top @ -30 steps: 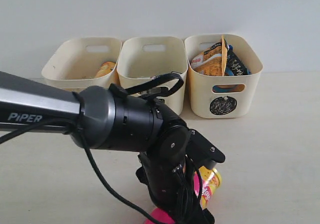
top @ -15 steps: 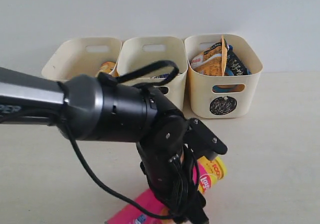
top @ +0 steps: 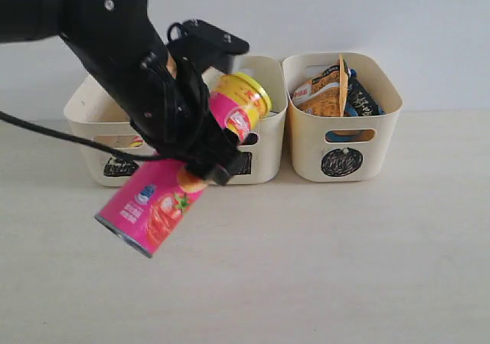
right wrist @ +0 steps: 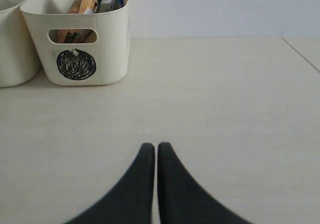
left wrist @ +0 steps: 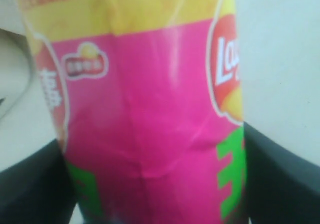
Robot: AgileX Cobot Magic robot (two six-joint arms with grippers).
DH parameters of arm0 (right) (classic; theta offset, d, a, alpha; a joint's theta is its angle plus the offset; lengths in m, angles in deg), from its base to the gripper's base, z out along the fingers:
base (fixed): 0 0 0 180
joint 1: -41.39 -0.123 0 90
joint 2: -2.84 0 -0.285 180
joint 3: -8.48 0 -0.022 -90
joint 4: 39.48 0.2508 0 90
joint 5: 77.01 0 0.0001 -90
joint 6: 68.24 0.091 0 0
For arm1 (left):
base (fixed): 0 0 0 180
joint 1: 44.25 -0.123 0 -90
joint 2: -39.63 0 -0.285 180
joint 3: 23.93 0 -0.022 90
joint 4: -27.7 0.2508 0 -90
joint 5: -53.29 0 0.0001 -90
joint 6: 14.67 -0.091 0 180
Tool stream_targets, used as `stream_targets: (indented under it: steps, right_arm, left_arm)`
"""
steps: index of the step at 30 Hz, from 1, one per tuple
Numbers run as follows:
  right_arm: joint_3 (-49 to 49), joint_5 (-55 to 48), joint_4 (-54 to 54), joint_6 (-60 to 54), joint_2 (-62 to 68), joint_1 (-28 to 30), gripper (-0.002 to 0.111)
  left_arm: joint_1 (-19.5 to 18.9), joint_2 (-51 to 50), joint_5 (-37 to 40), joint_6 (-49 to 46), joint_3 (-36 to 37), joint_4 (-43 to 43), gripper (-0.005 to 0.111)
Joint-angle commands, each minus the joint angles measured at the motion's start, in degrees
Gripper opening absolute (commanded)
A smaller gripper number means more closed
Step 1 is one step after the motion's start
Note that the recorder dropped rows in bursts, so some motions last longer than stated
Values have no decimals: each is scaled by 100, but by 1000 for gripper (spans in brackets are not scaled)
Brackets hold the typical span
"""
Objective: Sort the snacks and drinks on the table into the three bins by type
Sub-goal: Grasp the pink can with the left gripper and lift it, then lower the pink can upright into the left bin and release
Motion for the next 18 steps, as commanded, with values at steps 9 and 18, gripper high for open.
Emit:
stream_targets:
  steps: [9,18]
  right_arm:
    - [2,48,-39,-1,-26,45,0]
    - [2,48,-39,-1,-26,45,0]
  left_arm:
    - [-1696,127,-250,-162,-916,-24,4]
    - [-2424,-94,-1421,-228,-1072,-92,4]
